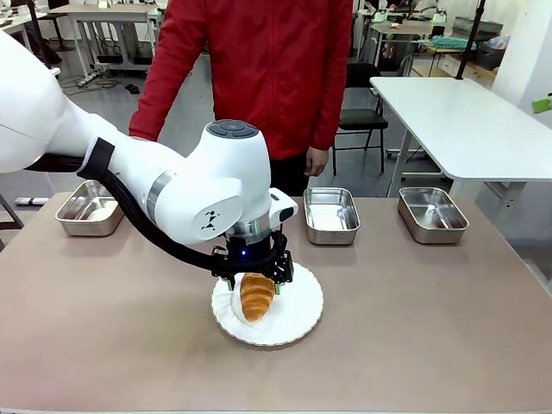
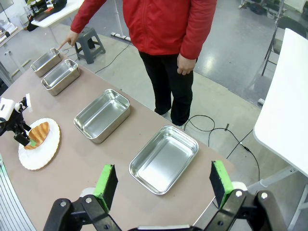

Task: Place the bread in the container.
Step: Place the Butter Roll into the Airtight Container indicated by the human.

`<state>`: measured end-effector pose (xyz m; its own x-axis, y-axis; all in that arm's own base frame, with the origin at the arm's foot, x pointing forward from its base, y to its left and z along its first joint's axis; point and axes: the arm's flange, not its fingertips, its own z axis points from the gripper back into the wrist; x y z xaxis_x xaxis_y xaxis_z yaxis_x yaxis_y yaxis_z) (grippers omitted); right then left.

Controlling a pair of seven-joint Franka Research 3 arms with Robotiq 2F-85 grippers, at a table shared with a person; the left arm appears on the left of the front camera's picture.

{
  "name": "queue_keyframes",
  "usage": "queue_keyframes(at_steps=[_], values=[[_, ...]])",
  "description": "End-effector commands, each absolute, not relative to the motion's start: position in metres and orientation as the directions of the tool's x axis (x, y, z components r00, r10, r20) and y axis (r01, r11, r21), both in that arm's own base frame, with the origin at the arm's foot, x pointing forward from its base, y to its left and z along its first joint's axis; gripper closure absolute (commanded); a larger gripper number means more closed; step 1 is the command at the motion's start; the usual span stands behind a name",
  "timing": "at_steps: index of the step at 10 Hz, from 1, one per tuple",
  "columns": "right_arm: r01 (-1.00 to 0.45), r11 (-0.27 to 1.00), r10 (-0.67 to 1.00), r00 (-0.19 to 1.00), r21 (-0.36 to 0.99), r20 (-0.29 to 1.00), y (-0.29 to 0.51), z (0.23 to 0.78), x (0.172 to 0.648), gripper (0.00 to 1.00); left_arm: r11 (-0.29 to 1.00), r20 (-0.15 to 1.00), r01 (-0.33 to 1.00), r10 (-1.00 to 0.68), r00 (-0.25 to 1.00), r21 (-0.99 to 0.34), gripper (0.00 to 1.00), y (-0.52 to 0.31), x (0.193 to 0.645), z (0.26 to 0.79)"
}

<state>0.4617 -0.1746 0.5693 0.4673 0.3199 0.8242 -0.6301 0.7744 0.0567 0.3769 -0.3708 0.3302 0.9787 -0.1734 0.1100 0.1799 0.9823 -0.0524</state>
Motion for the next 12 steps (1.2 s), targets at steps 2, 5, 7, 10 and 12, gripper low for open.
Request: queue_keyframes(at_steps=[2, 5, 7, 10, 12], values=[[-0.634, 0.771, 0.319, 0.462, 0.056, 0.828, -0.174, 0.570, 0.462, 0.00, 0.987, 0.146, 0.155, -0.148, 0.978, -0.039, 0.00, -0.380, 0.379, 0.322], [-0.634, 0.771, 0.319, 0.462, 0.056, 0.828, -0.174, 0.570, 0.462, 0.00, 0.986, 0.137, 0.163, -0.159, 0.978, -0.017, 0.00, -0.386, 0.382, 0.313], [-0.634, 0.771, 0.319, 0.462, 0.056, 0.828, -0.174, 0.570, 0.462, 0.00, 0.988, 0.132, 0.156, -0.154, 0.979, -0.003, 0.00, -0.388, 0.384, 0.310], [-0.634, 0.771, 0.319, 0.462, 0.056, 0.828, -0.174, 0.570, 0.462, 0.00, 0.989, 0.132, 0.147, -0.144, 0.981, -0.008, 0.19, -0.389, 0.383, 0.306], [-0.634, 0.771, 0.319, 0.462, 0.056, 0.828, -0.174, 0.570, 0.462, 0.00, 0.992, 0.140, 0.129, -0.129, 0.982, 0.005, 0.26, -0.387, 0.385, 0.309]])
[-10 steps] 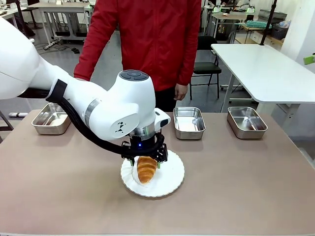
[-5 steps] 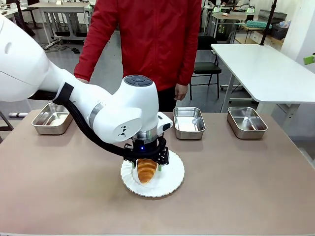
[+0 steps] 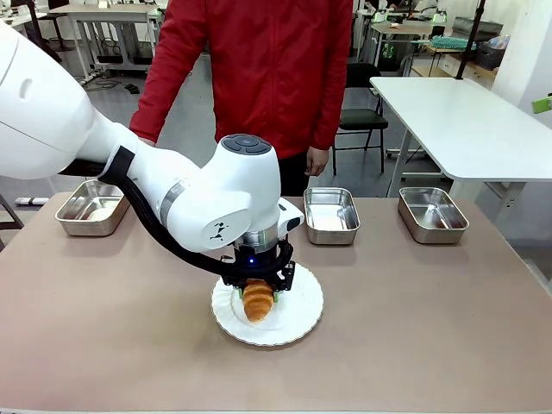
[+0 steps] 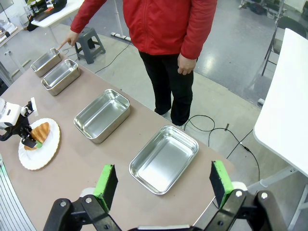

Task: Place the bread in the container.
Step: Place the Butter Roll into the Airtight Container indicated by the human.

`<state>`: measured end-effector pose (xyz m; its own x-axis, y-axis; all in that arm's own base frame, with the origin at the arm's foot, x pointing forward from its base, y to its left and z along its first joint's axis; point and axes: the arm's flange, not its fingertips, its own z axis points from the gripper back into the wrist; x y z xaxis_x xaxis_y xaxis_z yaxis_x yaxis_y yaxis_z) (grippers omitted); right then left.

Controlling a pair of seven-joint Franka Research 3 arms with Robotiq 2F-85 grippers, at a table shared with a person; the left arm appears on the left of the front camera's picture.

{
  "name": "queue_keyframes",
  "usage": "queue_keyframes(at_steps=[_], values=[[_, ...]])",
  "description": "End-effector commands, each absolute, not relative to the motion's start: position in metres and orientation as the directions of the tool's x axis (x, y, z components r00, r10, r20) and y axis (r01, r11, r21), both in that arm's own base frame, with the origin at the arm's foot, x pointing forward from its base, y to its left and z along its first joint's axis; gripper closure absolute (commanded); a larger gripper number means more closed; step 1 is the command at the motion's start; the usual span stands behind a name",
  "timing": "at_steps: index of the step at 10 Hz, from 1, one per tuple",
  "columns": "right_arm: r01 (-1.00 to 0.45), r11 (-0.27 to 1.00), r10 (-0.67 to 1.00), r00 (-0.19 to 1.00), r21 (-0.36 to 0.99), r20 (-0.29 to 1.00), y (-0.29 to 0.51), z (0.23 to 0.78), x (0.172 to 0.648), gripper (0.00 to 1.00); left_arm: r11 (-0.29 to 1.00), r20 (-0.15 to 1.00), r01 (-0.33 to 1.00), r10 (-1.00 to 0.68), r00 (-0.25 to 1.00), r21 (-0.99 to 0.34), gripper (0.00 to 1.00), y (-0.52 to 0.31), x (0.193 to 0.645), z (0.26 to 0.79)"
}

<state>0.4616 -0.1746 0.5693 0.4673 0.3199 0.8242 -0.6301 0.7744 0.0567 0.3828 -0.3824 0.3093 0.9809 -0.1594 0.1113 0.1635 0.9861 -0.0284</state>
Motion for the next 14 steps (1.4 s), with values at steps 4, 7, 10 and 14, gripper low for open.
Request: queue_keyframes(at_steps=[4, 7, 10, 14], values=[[-0.634, 0.771, 0.319, 0.462, 0.056, 0.828, -0.174, 0.570, 0.462, 0.00, 0.986, 0.111, 0.163, -0.159, 0.981, -0.028, 0.58, -0.382, 0.383, 0.309], [-0.634, 0.771, 0.319, 0.462, 0.056, 0.828, -0.174, 0.570, 0.462, 0.00, 0.970, 0.205, 0.239, -0.225, 0.953, -0.047, 0.52, -0.372, 0.381, 0.339], [-0.634, 0.771, 0.319, 0.462, 0.056, 0.828, -0.174, 0.570, 0.462, 0.00, 0.953, 0.279, 0.297, -0.267, 0.922, -0.069, 0.52, -0.322, 0.398, 0.422], [-0.634, 0.771, 0.319, 0.462, 0.056, 0.828, -0.174, 0.570, 0.462, 0.00, 0.928, 0.253, 0.357, -0.322, 0.912, -0.104, 0.52, -0.186, 0.467, 0.491]])
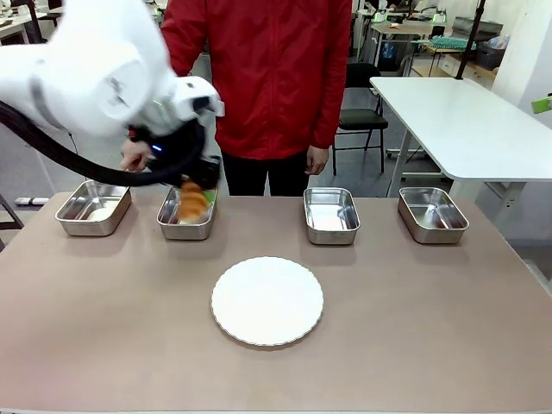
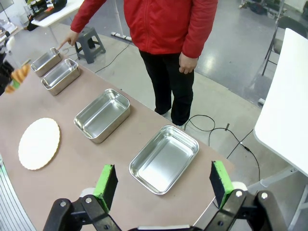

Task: Place the bread in the container.
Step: Place the Butter Roll into the Airtight Container indicated by the human.

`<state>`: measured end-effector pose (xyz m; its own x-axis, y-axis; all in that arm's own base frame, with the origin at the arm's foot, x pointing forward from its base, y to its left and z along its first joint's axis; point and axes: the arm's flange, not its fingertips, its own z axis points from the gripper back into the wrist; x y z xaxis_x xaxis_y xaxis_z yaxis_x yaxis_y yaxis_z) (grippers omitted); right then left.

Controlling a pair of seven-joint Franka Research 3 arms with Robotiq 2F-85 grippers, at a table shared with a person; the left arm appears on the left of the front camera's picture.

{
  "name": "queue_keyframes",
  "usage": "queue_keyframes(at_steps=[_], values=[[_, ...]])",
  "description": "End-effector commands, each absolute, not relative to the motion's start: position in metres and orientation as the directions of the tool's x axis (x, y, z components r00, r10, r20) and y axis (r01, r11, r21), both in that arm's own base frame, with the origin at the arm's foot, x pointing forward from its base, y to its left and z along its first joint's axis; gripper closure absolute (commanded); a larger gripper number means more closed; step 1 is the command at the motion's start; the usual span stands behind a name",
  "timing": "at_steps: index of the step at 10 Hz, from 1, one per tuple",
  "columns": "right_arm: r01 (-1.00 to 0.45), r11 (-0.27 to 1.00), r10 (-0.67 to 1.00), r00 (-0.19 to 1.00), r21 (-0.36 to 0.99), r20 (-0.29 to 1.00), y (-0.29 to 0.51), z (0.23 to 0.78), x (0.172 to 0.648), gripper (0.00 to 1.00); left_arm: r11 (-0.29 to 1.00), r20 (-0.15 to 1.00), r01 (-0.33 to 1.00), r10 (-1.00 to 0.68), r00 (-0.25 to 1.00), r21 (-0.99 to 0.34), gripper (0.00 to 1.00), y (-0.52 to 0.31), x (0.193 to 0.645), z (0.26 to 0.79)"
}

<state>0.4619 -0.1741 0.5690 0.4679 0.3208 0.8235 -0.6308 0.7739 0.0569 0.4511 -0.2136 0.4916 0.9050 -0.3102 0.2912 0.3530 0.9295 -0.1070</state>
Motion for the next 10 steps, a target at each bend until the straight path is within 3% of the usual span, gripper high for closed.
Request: queue_keyframes(at_steps=[1, 3, 4, 5, 8, 9, 10], values=[[-0.634, 0.771, 0.319, 0.462, 0.056, 0.828, -0.174, 0.570, 0.462, 0.00, 0.922, 0.253, 0.387, -0.370, 0.894, -0.019, 0.52, -0.156, 0.480, 0.489], [-0.634, 0.771, 0.319, 0.462, 0.056, 0.828, -0.174, 0.570, 0.462, 0.00, 0.910, 0.257, 0.409, -0.379, 0.889, -0.072, 0.52, -0.108, 0.492, 0.485], [-0.634, 0.771, 0.319, 0.462, 0.056, 0.828, -0.174, 0.570, 0.462, 0.00, 0.861, 0.235, 0.487, -0.447, 0.863, -0.150, 0.52, -0.122, 0.483, 0.480], [-0.634, 0.771, 0.319, 0.462, 0.056, 0.828, -0.174, 0.570, 0.462, 0.00, 0.924, 0.253, 0.380, -0.357, 0.899, -0.048, 0.52, -0.104, 0.491, 0.485], [-0.634, 0.771, 0.319, 0.462, 0.056, 0.828, -0.174, 0.570, 0.462, 0.00, 0.907, 0.245, 0.414, -0.386, 0.889, -0.072, 0.52, -0.102, 0.492, 0.479], [-0.634, 0.771, 0.319, 0.462, 0.056, 0.828, -0.174, 0.570, 0.462, 0.00, 0.921, 0.256, 0.388, -0.365, 0.895, -0.044, 0.52, -0.087, 0.504, 0.484], [-0.634, 0.771, 0.319, 0.462, 0.056, 0.828, -0.174, 0.570, 0.462, 0.00, 0.894, 0.261, 0.443, -0.414, 0.872, -0.060, 0.52, -0.067, 0.519, 0.485]])
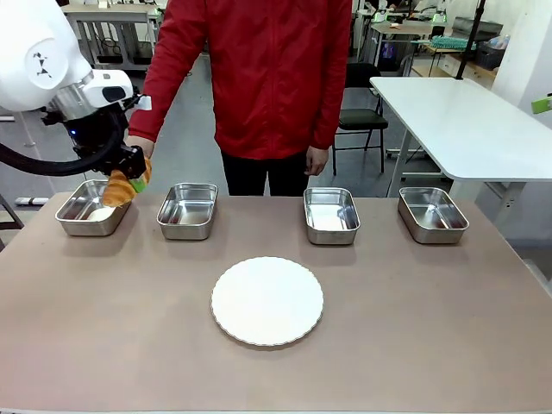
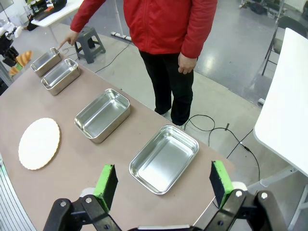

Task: Place the bread in the container.
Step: Place the Butter Roll into the Airtight Container indicated by the human.

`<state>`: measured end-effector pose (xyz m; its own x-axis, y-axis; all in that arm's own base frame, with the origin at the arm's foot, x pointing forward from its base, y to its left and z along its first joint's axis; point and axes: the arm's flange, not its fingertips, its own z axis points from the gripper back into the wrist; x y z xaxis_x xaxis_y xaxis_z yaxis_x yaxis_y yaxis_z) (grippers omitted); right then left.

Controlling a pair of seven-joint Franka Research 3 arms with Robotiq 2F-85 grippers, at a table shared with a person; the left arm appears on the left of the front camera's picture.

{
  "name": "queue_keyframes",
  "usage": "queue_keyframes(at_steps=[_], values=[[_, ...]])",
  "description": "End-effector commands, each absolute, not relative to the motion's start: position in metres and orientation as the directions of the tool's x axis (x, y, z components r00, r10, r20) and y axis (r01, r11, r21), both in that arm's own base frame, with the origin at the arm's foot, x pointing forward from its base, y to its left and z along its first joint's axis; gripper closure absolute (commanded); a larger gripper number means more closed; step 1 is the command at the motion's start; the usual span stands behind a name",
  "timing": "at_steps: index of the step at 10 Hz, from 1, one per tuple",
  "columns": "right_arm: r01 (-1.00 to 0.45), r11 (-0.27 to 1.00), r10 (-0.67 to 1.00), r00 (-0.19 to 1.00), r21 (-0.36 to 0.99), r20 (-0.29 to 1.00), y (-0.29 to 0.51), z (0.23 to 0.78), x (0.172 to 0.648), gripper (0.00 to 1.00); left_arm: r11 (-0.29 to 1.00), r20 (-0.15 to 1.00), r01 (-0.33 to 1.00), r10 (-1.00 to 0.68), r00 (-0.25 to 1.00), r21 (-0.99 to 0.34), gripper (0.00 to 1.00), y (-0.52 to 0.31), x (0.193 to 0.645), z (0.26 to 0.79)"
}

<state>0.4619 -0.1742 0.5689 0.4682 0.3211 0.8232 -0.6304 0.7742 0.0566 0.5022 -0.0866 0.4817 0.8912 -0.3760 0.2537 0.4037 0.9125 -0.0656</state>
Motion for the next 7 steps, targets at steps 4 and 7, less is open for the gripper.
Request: queue_keyframes(at_steps=[4, 7], values=[[-0.634, 0.771, 0.319, 0.462, 0.056, 0.828, -0.174, 0.570, 0.462, 0.00, 0.905, 0.234, 0.424, -0.417, 0.878, 0.026, 0.52, 0.000, 0.574, 0.451], [-0.634, 0.771, 0.319, 0.462, 0.056, 0.828, -0.174, 0.570, 0.462, 0.00, 0.894, 0.232, 0.447, -0.444, 0.866, 0.041, 0.52, 0.023, 0.594, 0.416]])
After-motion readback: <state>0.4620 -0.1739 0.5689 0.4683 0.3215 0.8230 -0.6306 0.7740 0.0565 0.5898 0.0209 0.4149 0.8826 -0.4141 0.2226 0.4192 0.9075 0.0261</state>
